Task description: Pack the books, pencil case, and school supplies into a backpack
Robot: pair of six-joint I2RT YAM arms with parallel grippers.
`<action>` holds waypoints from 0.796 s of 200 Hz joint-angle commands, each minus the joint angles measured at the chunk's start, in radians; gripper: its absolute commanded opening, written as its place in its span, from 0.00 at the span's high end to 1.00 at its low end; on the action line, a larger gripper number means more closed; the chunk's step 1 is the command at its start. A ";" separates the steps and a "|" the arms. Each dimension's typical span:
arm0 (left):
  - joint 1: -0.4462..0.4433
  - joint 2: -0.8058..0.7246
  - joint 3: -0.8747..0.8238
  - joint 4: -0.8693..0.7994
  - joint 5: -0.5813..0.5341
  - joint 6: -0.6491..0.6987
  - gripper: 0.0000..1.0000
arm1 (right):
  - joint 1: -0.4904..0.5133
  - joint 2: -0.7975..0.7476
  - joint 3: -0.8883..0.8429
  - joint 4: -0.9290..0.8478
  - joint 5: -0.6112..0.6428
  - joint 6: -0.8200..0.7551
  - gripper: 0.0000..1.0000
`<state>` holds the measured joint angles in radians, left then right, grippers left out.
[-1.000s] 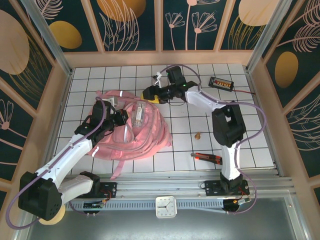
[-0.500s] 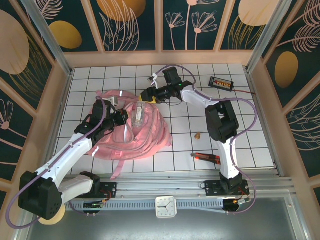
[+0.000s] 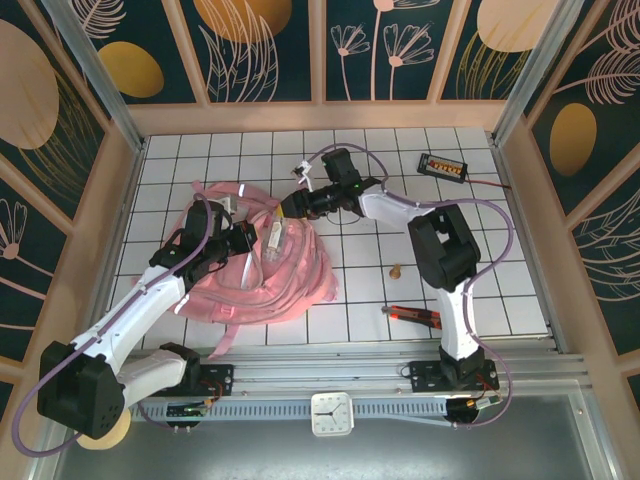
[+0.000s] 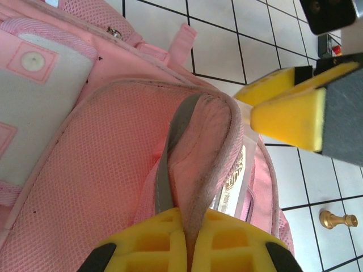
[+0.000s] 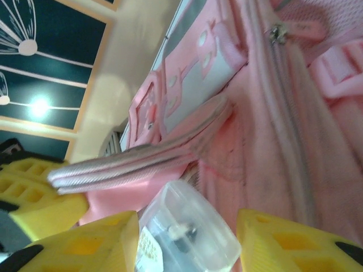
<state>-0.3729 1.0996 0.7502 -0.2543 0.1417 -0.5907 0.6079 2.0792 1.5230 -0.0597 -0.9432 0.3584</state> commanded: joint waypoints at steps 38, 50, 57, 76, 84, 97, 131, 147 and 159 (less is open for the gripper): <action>0.007 0.001 0.021 -0.019 -0.028 0.025 1.00 | 0.054 -0.147 -0.096 0.106 0.027 0.087 0.67; 0.008 -0.001 0.021 -0.016 -0.027 0.025 1.00 | 0.067 -0.148 -0.089 0.097 0.033 0.086 0.68; 0.008 -0.003 0.022 -0.016 -0.027 0.025 1.00 | 0.074 -0.146 -0.085 0.088 0.041 0.085 0.72; 0.008 -0.007 0.026 -0.012 -0.022 0.022 1.00 | 0.088 -0.142 -0.090 0.086 0.061 0.096 0.83; 0.008 -0.007 0.028 -0.014 -0.022 0.022 1.00 | 0.093 -0.140 -0.093 0.086 0.072 0.105 0.89; 0.007 -0.012 0.035 -0.019 -0.022 0.024 1.00 | 0.094 -0.145 -0.111 0.087 0.102 0.131 0.95; 0.007 -0.019 0.061 -0.021 -0.025 0.012 1.00 | 0.096 -0.247 -0.309 0.257 0.247 0.355 1.00; 0.008 -0.017 0.069 -0.011 -0.026 -0.003 1.00 | 0.122 -0.293 -0.392 0.342 0.304 0.463 1.00; 0.007 -0.013 0.072 0.001 -0.015 -0.011 1.00 | 0.158 -0.296 -0.391 0.319 0.353 0.483 1.00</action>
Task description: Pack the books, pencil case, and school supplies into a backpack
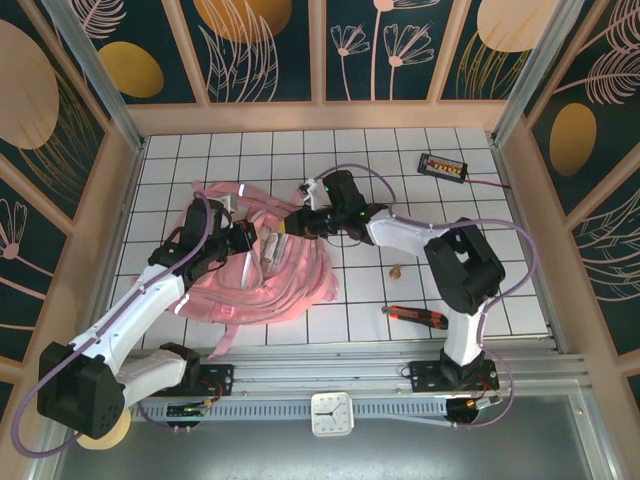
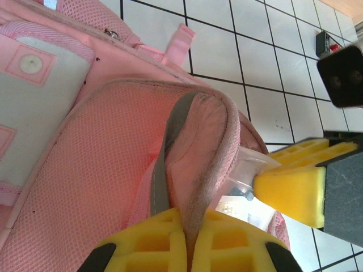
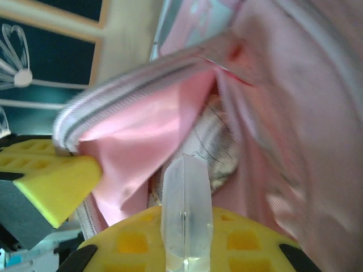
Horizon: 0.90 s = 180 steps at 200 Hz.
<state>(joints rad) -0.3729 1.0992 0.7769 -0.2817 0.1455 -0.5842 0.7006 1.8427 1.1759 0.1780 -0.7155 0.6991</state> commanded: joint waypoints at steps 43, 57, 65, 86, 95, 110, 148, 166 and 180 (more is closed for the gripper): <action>0.007 0.010 0.055 0.073 0.043 -0.013 1.00 | 0.142 0.058 0.026 0.097 0.146 0.237 1.00; 0.007 0.014 0.048 0.091 0.069 -0.009 1.00 | 0.150 0.094 0.043 0.127 0.150 0.275 1.00; 0.008 0.017 0.043 0.101 0.083 -0.006 1.00 | 0.152 0.108 0.061 0.116 0.160 0.283 1.00; 0.007 0.028 0.034 0.116 0.107 0.003 1.00 | 0.153 0.124 0.115 0.039 0.197 0.244 1.00; 0.008 0.031 0.033 0.115 0.107 0.009 1.00 | 0.152 0.123 0.134 0.001 0.205 0.217 0.96; 0.007 0.031 0.031 0.105 0.098 0.024 1.00 | 0.149 0.115 0.161 -0.059 0.215 0.174 0.75; 0.008 0.028 0.002 0.096 0.074 0.044 1.00 | 0.113 0.027 0.129 -0.144 0.257 0.115 0.26; 0.007 0.033 -0.011 0.106 0.067 0.043 1.00 | 0.089 -0.039 0.094 -0.164 0.278 0.100 0.01; 0.007 0.040 -0.017 0.114 0.070 0.043 1.00 | 0.074 -0.080 0.088 -0.196 0.286 0.083 0.01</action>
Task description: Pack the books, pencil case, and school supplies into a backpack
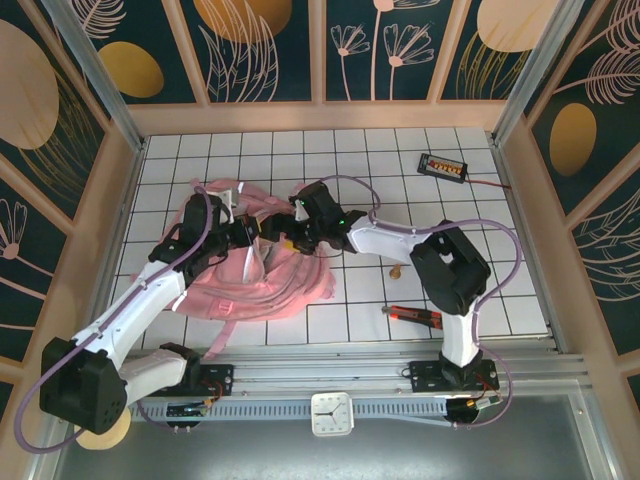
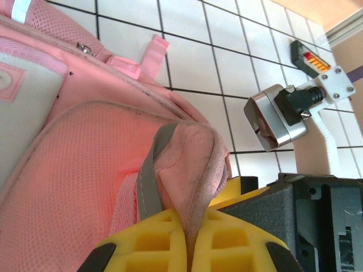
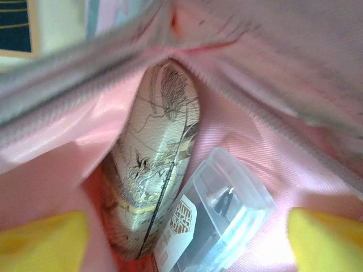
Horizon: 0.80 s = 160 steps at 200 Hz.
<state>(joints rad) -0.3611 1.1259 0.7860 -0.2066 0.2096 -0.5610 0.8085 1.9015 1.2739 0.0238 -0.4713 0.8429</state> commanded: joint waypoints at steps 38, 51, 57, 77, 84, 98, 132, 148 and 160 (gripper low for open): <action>-0.004 0.046 -0.025 0.053 0.026 0.014 0.69 | -0.037 -0.263 -0.054 -0.081 0.126 -0.106 0.01; -0.004 0.038 -0.022 0.037 0.018 0.007 0.34 | -0.035 -0.293 -0.076 -0.080 0.142 -0.131 0.01; -0.005 0.026 -0.022 0.022 0.018 0.006 0.03 | -0.030 -0.304 -0.076 -0.100 0.152 -0.162 0.01; -0.004 -0.053 -0.014 -0.078 -0.017 -0.033 0.01 | 0.004 -0.334 -0.072 -0.218 0.220 -0.307 0.01; -0.004 -0.087 -0.011 -0.138 -0.051 -0.063 0.01 | 0.025 -0.340 -0.068 -0.276 0.266 -0.362 0.03; -0.004 -0.169 -0.023 -0.248 -0.103 -0.145 0.01 | 0.068 -0.351 -0.084 -0.363 0.325 -0.434 0.07; -0.004 -0.400 -0.118 -0.419 -0.176 -0.383 0.01 | 0.249 -0.389 -0.165 -0.397 0.483 -0.525 0.10; -0.004 -0.466 -0.172 -0.408 -0.136 -0.463 0.01 | 0.299 -0.360 -0.159 -0.395 0.511 -0.553 0.15; -0.004 -0.479 -0.202 -0.391 -0.101 -0.496 0.01 | 0.323 -0.320 -0.131 -0.405 0.529 -0.575 0.16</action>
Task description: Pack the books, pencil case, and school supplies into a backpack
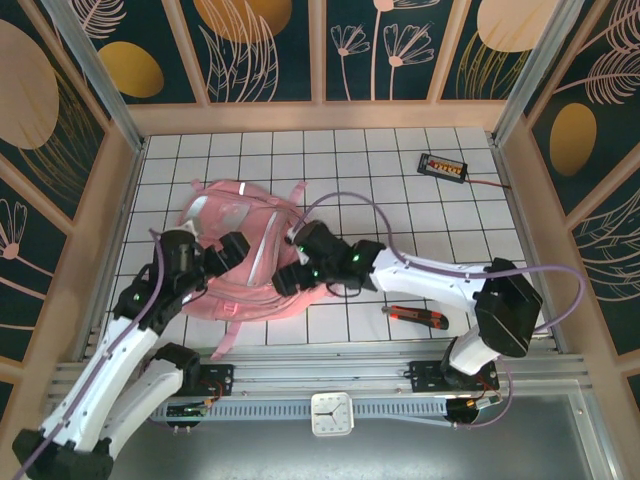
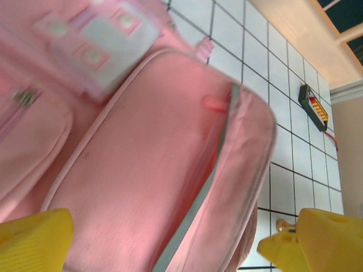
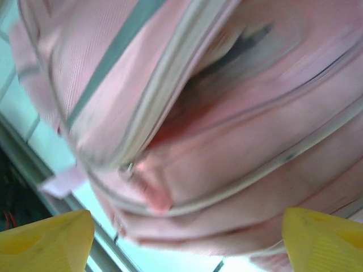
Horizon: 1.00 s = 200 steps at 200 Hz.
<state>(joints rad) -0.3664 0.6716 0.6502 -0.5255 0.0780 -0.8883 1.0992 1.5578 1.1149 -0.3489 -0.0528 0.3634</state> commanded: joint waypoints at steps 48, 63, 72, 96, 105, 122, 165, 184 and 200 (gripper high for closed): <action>0.001 -0.035 -0.083 -0.071 0.038 -0.179 0.01 | 0.062 0.131 0.096 -0.021 0.142 -0.176 0.22; 0.001 -0.035 -0.087 -0.061 0.042 -0.186 0.01 | 0.065 0.166 0.115 -0.025 0.143 -0.200 0.25; 0.001 -0.037 -0.087 -0.060 0.040 -0.191 0.01 | 0.069 0.181 0.123 -0.025 0.150 -0.218 0.26; 0.001 -0.038 -0.080 -0.058 0.041 -0.196 0.01 | 0.081 0.215 0.147 -0.033 0.153 -0.252 0.29; 0.000 -0.038 -0.080 -0.058 0.042 -0.197 0.01 | 0.086 0.223 0.151 -0.038 0.156 -0.262 0.30; 0.000 -0.038 -0.081 -0.054 0.046 -0.199 0.01 | 0.093 0.231 0.141 -0.031 0.163 -0.273 0.35; 0.001 -0.039 -0.099 -0.032 0.065 -0.224 0.01 | 0.111 0.262 0.170 -0.036 0.179 -0.313 0.83; 0.001 -0.053 -0.116 -0.036 0.088 -0.239 0.01 | 0.111 0.246 0.180 -0.038 0.166 -0.306 1.00; 0.001 -0.087 -0.153 -0.039 0.116 -0.268 0.01 | 0.110 0.226 0.189 -0.035 0.145 -0.292 1.00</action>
<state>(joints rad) -0.3664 0.6285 0.5484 -0.5697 0.1364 -1.1034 1.2041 1.8057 1.2613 -0.3756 0.0978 0.0643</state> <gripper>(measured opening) 0.989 0.059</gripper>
